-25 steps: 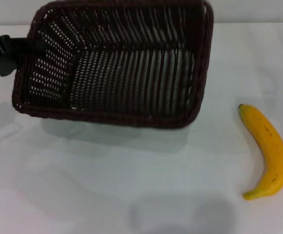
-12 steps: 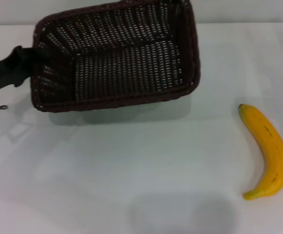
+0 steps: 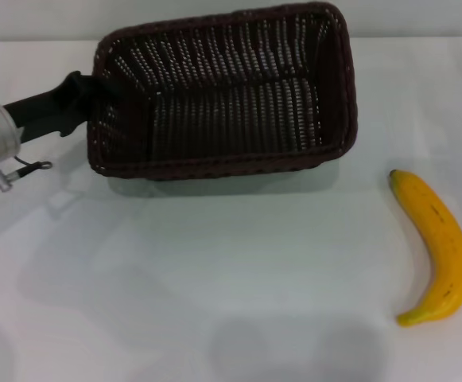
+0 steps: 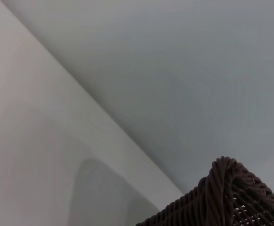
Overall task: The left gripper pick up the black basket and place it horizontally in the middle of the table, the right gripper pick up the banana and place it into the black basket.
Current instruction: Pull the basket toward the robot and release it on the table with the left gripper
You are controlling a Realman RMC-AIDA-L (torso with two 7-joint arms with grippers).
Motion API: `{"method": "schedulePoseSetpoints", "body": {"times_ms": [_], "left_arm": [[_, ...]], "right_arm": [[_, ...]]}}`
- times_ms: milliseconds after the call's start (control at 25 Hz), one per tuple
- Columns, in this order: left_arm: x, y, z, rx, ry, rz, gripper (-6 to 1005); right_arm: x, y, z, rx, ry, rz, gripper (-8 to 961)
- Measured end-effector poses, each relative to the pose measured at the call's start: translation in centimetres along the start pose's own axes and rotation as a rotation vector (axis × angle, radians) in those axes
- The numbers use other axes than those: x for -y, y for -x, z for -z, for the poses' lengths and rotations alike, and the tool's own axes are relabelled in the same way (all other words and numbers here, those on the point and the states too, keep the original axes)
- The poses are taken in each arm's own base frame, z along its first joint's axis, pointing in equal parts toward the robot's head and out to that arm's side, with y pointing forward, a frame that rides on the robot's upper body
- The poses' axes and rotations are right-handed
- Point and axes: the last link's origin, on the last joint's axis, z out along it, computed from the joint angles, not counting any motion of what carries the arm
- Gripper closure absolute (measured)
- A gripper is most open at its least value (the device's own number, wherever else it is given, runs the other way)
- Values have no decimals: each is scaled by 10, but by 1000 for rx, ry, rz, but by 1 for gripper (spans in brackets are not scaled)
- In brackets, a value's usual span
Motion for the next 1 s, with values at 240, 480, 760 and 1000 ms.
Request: {"method": "schedulePoseSetpoints", "body": {"times_ms": [240,480,760,1000], "left_arm": [[0,8,-8,0,-13,13,735],[-3,11,-11,11,-3,10,722],[-7,11,-14,26,2,-30,686],[-11,13,-14,35,25,-98,553]], "right_arm": [[1,-2,0,-16,-7,-1,73],[0,-2,-1,-15,-6,-3,73],[1,-2,0,-14,-15,-9,73],[0,-3,0,-15,-13,-11,73]]}}
